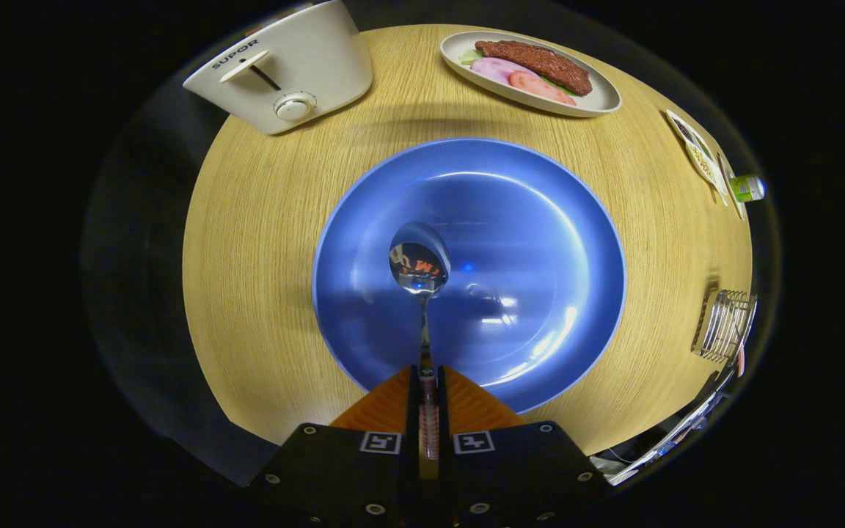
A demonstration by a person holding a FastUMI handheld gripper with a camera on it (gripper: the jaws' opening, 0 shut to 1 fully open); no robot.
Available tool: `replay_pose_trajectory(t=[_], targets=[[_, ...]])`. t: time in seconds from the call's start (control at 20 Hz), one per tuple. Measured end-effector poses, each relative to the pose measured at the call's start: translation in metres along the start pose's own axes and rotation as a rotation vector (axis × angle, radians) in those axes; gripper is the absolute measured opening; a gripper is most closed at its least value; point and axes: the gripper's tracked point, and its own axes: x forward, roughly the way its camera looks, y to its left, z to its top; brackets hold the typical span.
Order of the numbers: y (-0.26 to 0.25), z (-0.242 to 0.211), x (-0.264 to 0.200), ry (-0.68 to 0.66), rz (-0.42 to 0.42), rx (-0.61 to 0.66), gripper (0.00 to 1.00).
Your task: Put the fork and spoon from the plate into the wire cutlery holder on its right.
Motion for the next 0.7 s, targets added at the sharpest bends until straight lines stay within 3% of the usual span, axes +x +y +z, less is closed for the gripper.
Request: replay_pose_trajectory(t=[0.4, 0.7], targets=[[-0.008, 0.000, -0.014, -0.011, 0.029, -0.016, 0.07], [-0.070, -0.006, -0.071, -0.055, 0.054, -0.004, 0.07]])
